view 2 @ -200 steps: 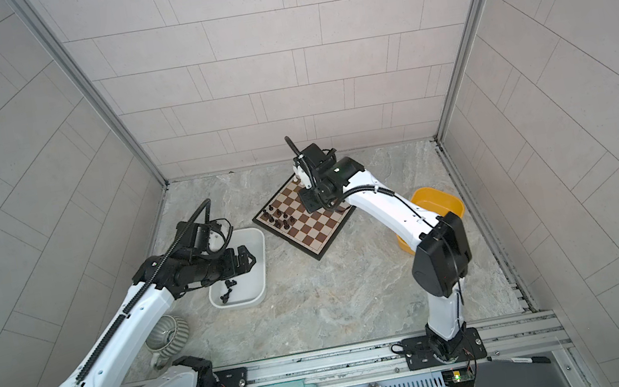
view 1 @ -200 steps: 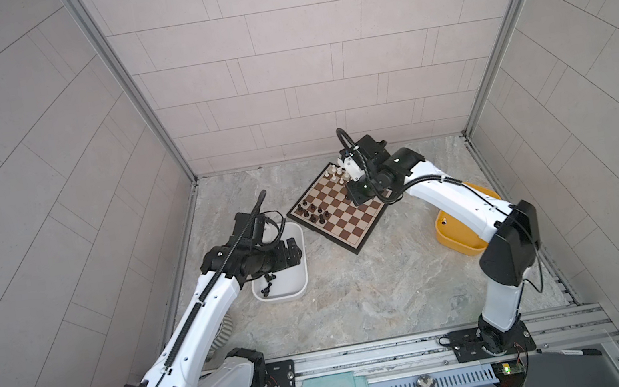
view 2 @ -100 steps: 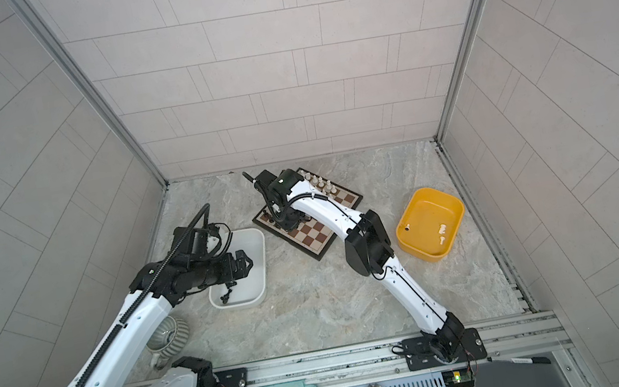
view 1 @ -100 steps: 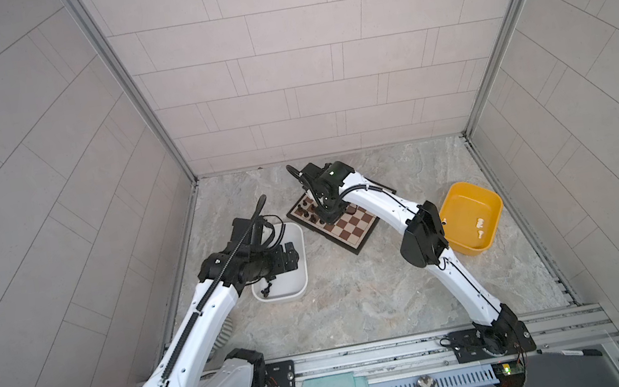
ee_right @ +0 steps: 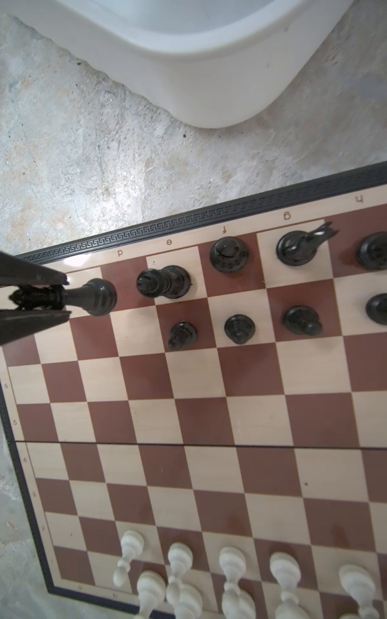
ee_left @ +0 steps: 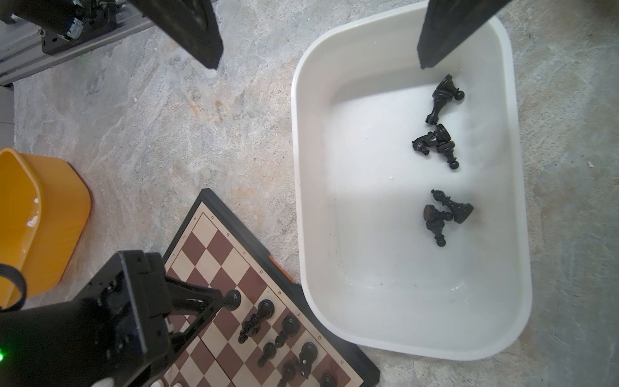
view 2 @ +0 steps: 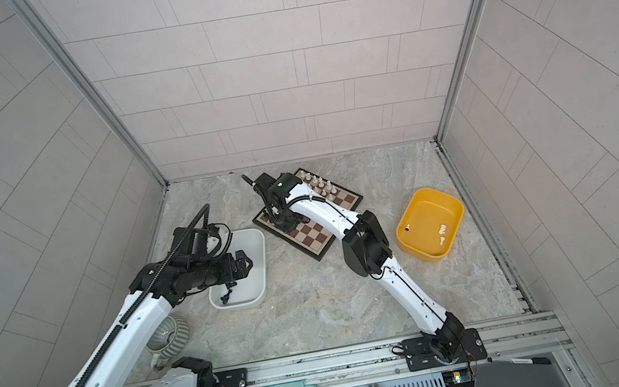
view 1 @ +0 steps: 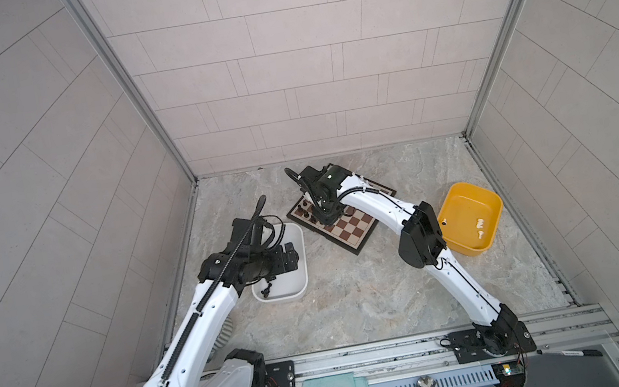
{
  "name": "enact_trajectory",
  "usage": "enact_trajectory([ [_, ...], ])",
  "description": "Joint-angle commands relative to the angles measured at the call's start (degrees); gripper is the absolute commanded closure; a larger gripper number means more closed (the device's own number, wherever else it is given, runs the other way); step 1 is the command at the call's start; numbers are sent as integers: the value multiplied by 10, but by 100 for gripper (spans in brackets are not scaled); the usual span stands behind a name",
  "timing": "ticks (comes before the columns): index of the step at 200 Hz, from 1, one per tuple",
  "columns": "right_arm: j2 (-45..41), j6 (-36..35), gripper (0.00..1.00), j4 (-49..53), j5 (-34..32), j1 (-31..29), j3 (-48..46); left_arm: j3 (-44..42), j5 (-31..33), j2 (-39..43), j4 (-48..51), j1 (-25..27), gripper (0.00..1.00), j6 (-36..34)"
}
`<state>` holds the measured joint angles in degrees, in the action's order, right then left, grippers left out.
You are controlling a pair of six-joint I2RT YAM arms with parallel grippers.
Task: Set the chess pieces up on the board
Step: 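Lower the black piece onto an edge square and open right gripper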
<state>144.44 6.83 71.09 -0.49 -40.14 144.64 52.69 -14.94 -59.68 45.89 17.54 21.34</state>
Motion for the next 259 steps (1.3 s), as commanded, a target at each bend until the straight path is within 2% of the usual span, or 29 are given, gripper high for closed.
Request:
enact_trajectory([
  [1, 13, -6, 96, -1, 4, -3, 5, 10, 6, -2, 10, 0, 2, -6],
  [77, 33, -4, 95, 2, 14, -4, 13, 15, 7, -5, 14, 0, 2, -10],
  [122, 39, -3, 91, 1, 16, -4, 13, 15, 6, -5, 14, -1, 2, -10],
  [184, 35, 2, 76, -15, 28, -4, 14, 16, 7, -6, 15, 0, 2, -10],
  [223, 27, 5, 74, -22, 26, -3, 15, 15, 13, -8, 16, -1, 2, -10],
  [236, 15, 10, 74, -20, 19, -3, 14, 15, 17, -10, 15, -2, 2, -8],
  [259, -33, 28, 66, -8, -4, -1, 14, 13, 38, -24, 10, -5, 1, 5],
])
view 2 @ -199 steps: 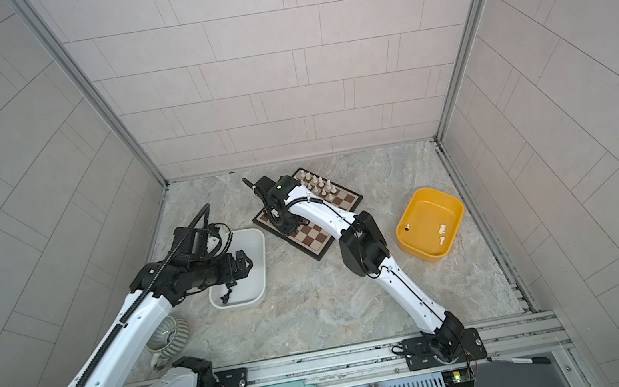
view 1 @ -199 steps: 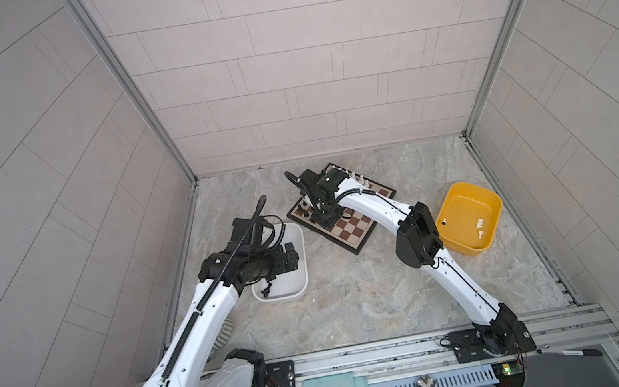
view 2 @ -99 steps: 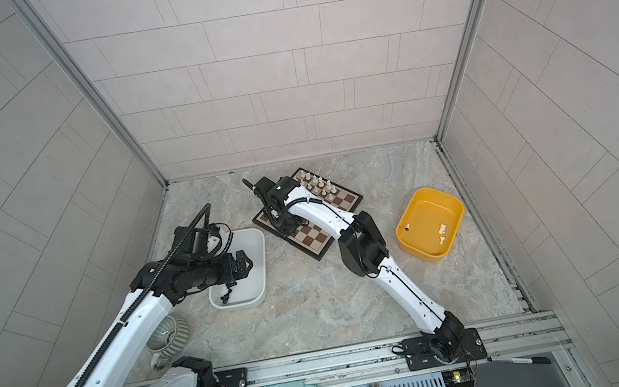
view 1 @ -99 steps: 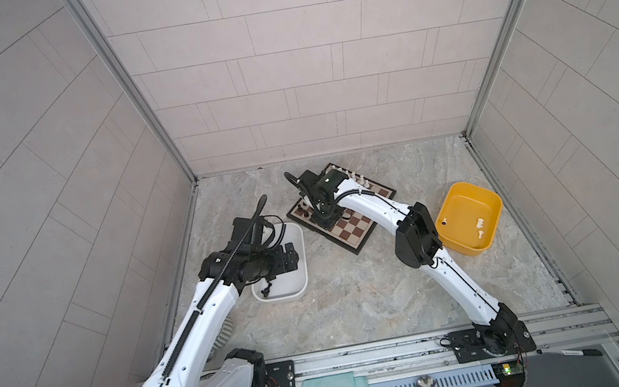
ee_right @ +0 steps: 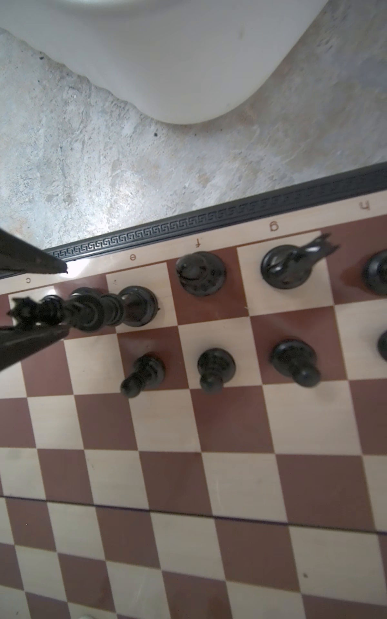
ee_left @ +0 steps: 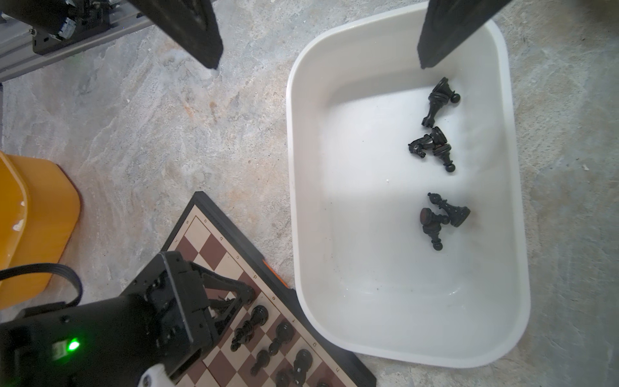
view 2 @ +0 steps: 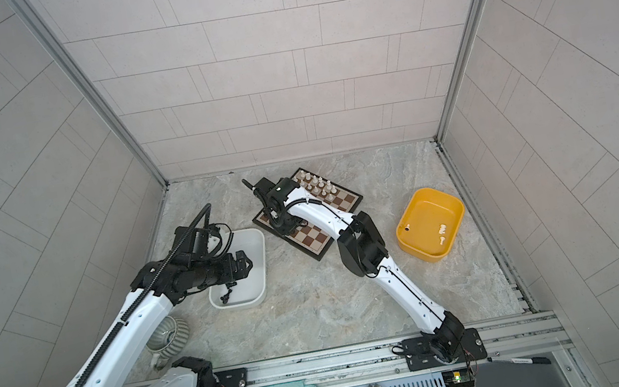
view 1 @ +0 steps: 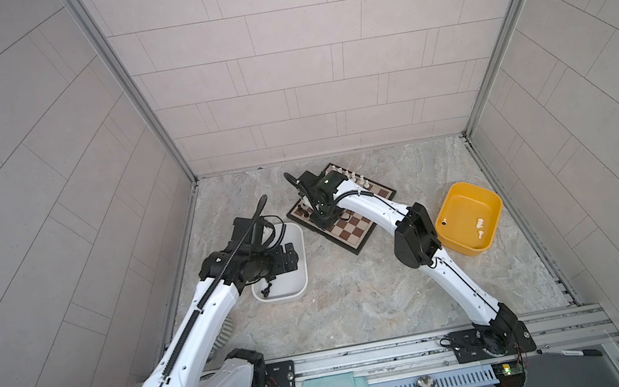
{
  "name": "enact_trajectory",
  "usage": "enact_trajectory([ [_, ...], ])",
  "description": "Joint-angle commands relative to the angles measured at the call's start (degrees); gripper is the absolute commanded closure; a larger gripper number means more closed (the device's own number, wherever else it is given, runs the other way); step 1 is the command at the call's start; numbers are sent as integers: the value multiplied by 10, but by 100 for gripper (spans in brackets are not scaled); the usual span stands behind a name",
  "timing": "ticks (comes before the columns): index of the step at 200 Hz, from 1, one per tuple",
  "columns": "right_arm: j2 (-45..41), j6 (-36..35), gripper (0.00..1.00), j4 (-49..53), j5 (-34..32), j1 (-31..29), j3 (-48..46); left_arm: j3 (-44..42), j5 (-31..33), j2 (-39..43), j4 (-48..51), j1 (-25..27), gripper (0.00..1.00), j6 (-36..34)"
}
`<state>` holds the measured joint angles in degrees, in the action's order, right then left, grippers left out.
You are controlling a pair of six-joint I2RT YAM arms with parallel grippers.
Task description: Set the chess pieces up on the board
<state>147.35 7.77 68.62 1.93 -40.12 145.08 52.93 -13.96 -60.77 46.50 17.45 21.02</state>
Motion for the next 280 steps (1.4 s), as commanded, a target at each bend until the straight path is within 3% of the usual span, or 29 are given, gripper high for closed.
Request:
enact_trajectory([
  [1, -65, 20, 66, 18, -29, -1, 10, 10, 31, -13, 4, -4, 1, 10],
  [24, -143, 27, 58, 18, -40, 6, -28, 7, 73, -41, -6, -9, 3, 68],
  [59, -358, 45, 44, -138, -11, 26, -305, 50, 142, -129, -6, -12, 13, 154],
  [79, -469, 54, 40, -237, 28, 40, -458, 69, 136, -188, -4, -29, 28, 202],
  [93, -547, 59, 38, -320, 46, 45, -567, 76, 143, -227, -14, -38, 32, 249],
  [117, -634, 86, 33, -382, 98, 69, -674, 89, 173, -271, -46, -42, 37, 287],
  [177, -711, 75, 31, -400, 172, 105, -759, 112, 232, -357, -60, -44, 42, 318],
  [280, -727, 100, 31, -450, 237, 128, -804, 74, 262, -388, -101, -43, 47, 346],
])
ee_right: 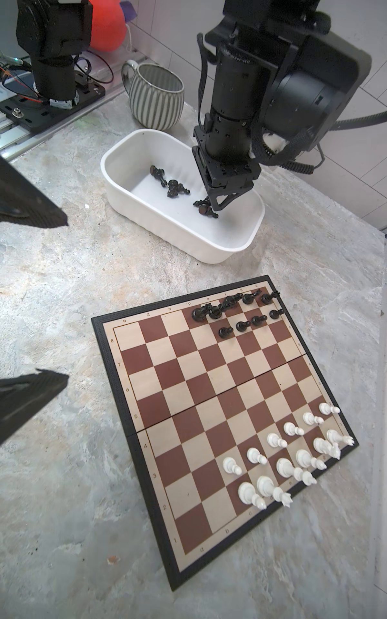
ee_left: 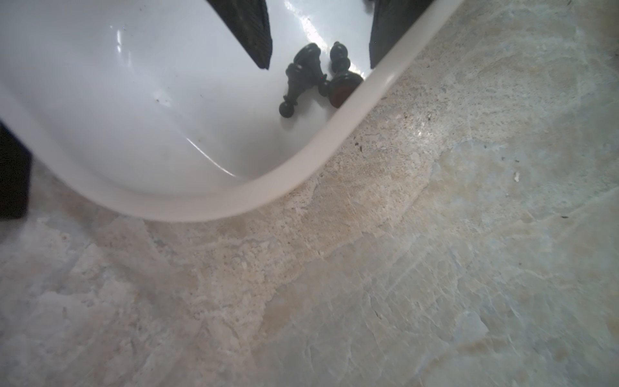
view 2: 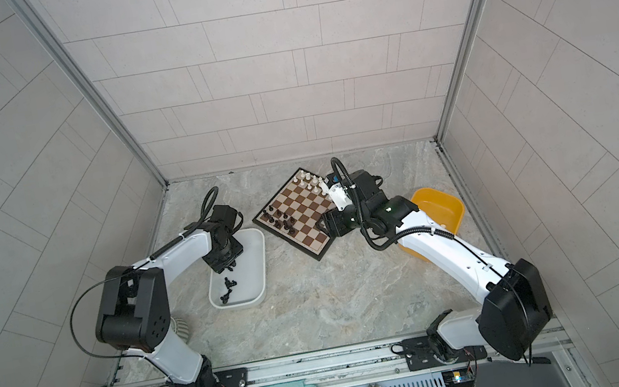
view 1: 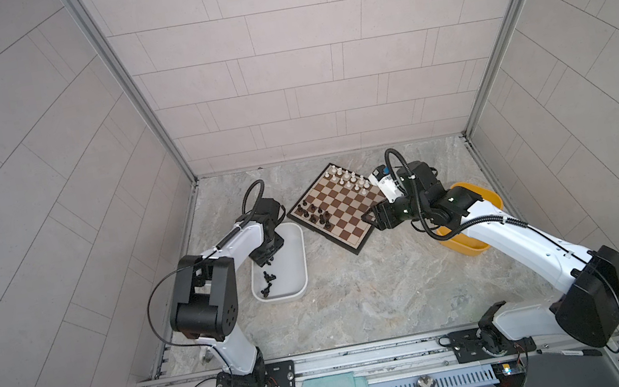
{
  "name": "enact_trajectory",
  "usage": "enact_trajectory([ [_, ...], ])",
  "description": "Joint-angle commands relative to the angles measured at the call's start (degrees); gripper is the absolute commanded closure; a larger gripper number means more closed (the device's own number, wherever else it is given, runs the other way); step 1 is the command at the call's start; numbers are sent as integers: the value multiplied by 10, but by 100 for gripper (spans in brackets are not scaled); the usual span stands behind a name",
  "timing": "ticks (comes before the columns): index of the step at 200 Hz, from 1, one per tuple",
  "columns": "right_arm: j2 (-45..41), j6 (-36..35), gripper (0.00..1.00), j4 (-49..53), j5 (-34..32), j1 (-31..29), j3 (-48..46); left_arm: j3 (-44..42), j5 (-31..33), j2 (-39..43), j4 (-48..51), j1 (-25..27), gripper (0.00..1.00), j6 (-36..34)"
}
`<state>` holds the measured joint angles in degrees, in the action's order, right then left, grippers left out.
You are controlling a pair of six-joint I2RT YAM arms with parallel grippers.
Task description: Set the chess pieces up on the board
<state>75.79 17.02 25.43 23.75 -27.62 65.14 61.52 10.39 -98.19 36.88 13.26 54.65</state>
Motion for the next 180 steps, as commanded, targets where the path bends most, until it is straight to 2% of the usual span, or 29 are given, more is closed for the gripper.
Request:
enact_trajectory([
  [1, -11, 9, 32, -19, 19, 3, -4, -12, 18, -14, -5, -1, 47, 9],
  [66, -6, 19, 33, -33, 34, 9, -10, -23, -31, -47, -54, -1, 54, 10],
  [81, -6, 21, 33, -36, 35, 11, -14, -23, -50, -54, -70, 2, 58, 5],
  [131, -1, 33, 34, -52, 46, 21, -20, -24, -124, -62, -131, 27, 62, 12],
  [153, 0, 35, 33, -53, 46, 25, -22, -12, -127, -66, -121, 39, 62, 8],
  [180, 3, 38, 34, -56, 53, 25, -23, -6, -107, -51, -88, 38, 51, 4],
])
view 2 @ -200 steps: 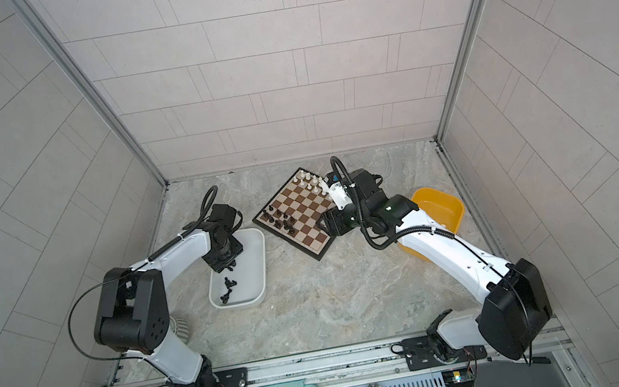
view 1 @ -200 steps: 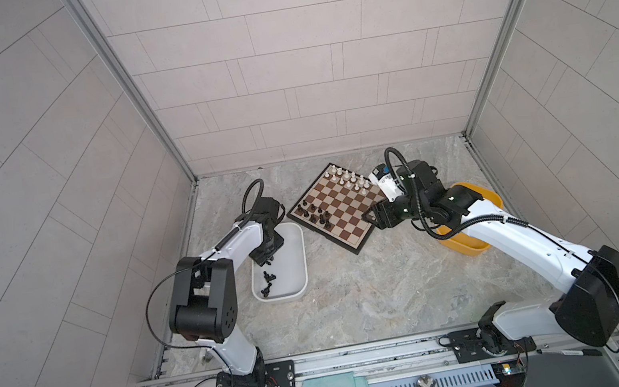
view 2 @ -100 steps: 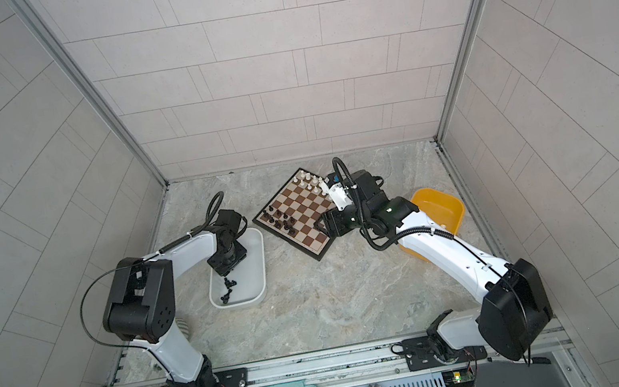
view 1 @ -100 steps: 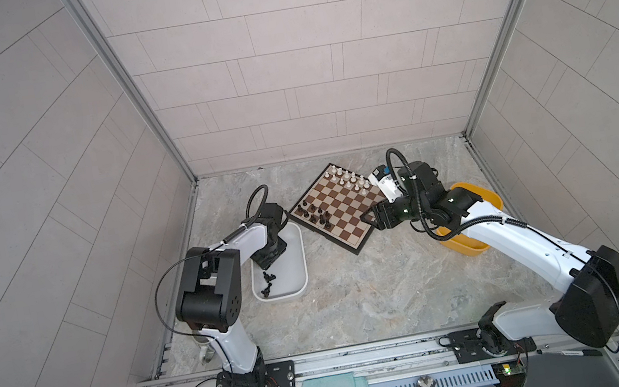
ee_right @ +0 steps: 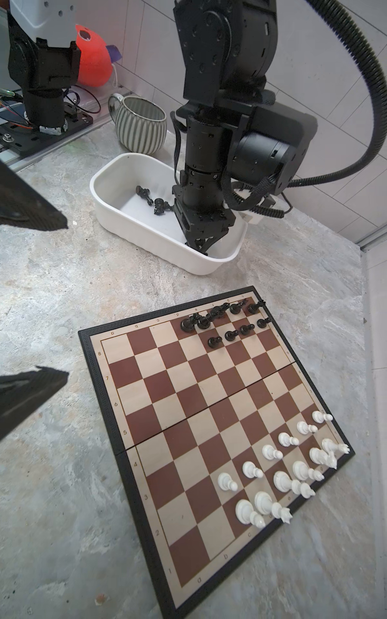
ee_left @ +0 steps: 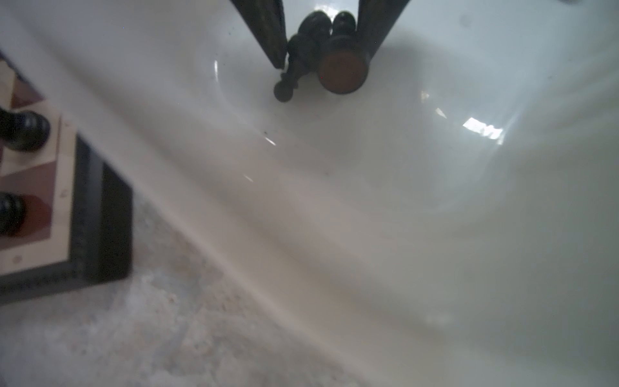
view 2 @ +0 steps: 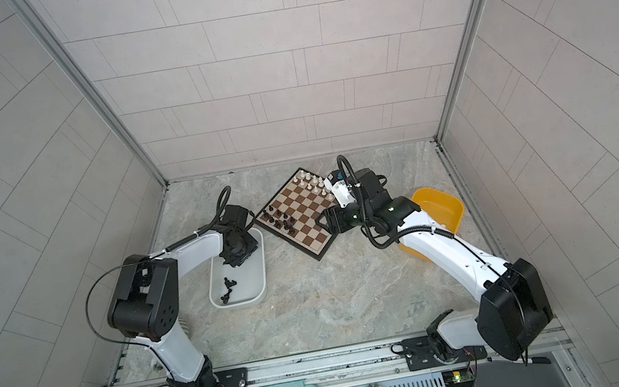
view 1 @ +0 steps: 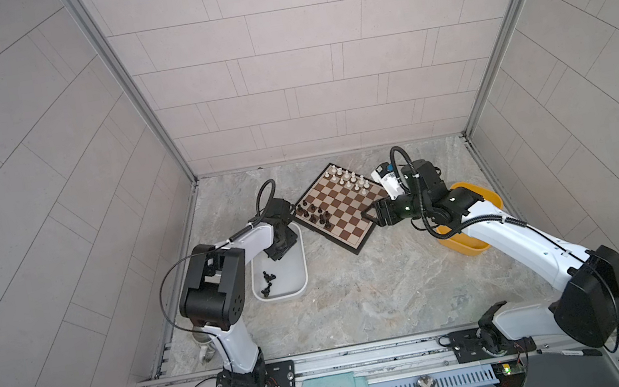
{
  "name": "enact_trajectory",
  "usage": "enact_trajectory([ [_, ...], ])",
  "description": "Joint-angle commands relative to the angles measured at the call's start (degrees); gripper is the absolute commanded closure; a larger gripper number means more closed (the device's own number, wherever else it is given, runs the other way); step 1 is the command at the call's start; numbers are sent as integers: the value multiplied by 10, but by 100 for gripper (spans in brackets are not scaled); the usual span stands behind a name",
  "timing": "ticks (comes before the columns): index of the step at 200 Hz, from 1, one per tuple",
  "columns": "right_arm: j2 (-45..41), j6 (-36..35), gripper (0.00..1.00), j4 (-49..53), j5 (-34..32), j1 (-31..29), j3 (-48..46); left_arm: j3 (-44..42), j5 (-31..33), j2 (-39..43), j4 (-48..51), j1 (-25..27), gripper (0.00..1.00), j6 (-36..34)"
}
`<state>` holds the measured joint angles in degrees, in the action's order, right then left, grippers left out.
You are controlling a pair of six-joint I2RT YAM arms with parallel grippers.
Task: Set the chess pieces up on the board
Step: 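Grasp a black piece in the white tray with left gripper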
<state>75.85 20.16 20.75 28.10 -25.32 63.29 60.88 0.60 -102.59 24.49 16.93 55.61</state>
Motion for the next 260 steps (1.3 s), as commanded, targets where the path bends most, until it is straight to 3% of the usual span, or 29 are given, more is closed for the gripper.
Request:
enact_trajectory([
  [1, 2, 7, 34, -10, 10, 2, -4, 1, -9, -6, 36, 1, 50, -6],
  [46, 1, 10, 34, -16, 17, 3, -7, 15, 8, 31, 72, -4, 39, -24],
  [122, -1, 11, 30, -25, 33, 2, -11, 19, -7, 13, 59, -31, 49, -10],
  [189, 1, 10, 30, -26, 32, 2, -12, 25, -7, 2, 57, -35, 51, -2],
  [260, 8, 16, 30, -33, 45, 1, -14, -24, -35, 47, 5, -54, 46, -1],
])
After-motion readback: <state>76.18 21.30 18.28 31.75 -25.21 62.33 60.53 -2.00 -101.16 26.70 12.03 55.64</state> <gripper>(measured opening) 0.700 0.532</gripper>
